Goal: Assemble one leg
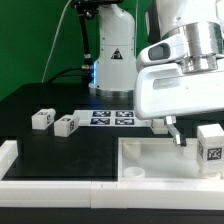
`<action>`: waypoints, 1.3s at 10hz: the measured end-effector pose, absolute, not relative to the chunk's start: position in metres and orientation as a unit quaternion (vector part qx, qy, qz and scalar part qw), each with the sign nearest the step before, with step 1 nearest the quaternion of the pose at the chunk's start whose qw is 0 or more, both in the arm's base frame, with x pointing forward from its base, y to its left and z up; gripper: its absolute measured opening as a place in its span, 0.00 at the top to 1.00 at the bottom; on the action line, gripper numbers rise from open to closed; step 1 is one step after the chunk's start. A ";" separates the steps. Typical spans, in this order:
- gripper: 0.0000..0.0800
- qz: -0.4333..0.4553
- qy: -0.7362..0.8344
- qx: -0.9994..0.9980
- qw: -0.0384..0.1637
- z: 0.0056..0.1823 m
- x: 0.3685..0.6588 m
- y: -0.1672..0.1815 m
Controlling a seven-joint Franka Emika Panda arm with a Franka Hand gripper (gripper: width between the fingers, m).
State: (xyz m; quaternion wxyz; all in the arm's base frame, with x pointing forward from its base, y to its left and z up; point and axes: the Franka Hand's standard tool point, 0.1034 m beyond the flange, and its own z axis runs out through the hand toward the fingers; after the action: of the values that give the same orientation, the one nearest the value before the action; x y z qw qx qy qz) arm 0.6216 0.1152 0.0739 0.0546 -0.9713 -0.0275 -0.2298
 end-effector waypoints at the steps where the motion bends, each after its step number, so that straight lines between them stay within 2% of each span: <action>1: 0.19 -0.229 -0.029 -0.972 0.054 0.075 0.622 0.114; 4: 0.19 -0.206 -0.040 -0.976 0.055 0.097 0.631 0.104; 7: 0.19 -0.169 -0.043 -0.983 0.060 0.093 0.626 0.107; 11: 0.19 0.020 -0.050 -0.995 0.085 0.093 0.620 0.117; 12: 0.19 0.043 -0.051 -0.994 0.087 0.093 0.621 0.116; 13: 0.19 0.030 -0.050 -0.995 0.087 0.093 0.625 0.117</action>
Offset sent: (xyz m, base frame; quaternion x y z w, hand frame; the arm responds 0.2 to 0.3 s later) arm 0.0114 -0.0068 0.0315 0.0209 -0.0573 -0.0194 0.9979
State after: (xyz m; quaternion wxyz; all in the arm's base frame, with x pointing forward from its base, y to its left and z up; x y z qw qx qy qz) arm 0.6253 0.1169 0.0932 0.0866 -0.9945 -0.0500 0.0300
